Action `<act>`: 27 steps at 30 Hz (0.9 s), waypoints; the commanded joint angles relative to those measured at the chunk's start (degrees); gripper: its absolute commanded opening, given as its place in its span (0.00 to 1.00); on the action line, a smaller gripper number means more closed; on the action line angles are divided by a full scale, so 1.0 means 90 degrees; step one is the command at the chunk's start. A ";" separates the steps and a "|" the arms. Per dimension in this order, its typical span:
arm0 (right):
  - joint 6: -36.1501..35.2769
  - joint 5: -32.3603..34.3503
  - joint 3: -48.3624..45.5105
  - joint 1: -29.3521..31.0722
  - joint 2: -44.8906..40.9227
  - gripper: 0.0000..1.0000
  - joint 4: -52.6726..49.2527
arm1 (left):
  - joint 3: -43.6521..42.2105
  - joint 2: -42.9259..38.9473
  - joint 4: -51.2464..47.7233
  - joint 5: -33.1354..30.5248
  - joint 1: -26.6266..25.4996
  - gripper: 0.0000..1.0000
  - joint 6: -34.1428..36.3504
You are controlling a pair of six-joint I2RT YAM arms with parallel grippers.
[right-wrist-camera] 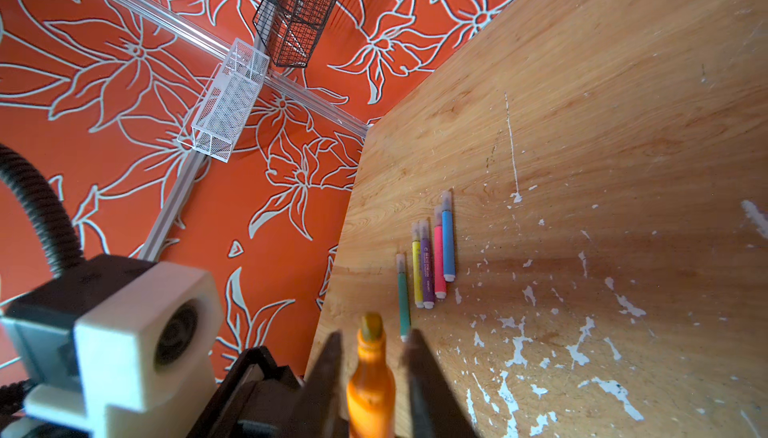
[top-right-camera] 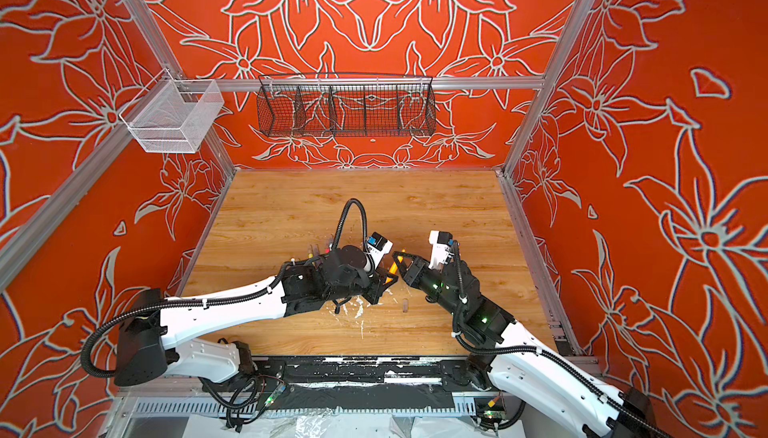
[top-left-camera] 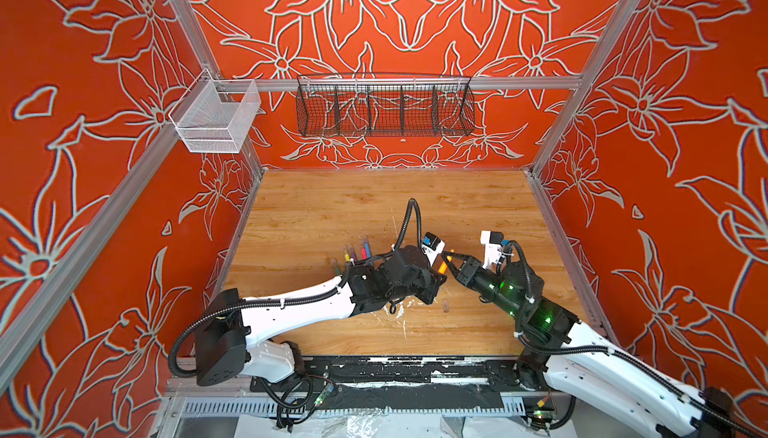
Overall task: Insert the pens into the pen caps
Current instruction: 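Hold the orange marker up with the left gripper while the right moves to the cap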
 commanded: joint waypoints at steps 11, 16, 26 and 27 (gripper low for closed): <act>-0.1424 0.2200 0.1000 0.0041 -0.0026 0.77 -0.2947 | -0.0632 -0.0609 0.0419 -0.1632 0.0925 0.00 -0.0415; -0.1743 0.1882 0.1171 0.0039 0.0329 0.66 -0.4435 | -0.0329 -0.1156 -0.0688 -0.0887 0.0938 0.00 -0.0446; -0.2024 0.1187 0.1005 0.0088 0.1820 0.55 -0.4724 | -0.0544 -0.1894 -0.1118 -0.0542 0.0945 0.00 0.0163; -0.2030 0.1135 0.1008 0.0108 0.1920 0.54 -0.4662 | -0.0531 -0.1906 -0.1101 -0.0462 0.0945 0.00 0.0173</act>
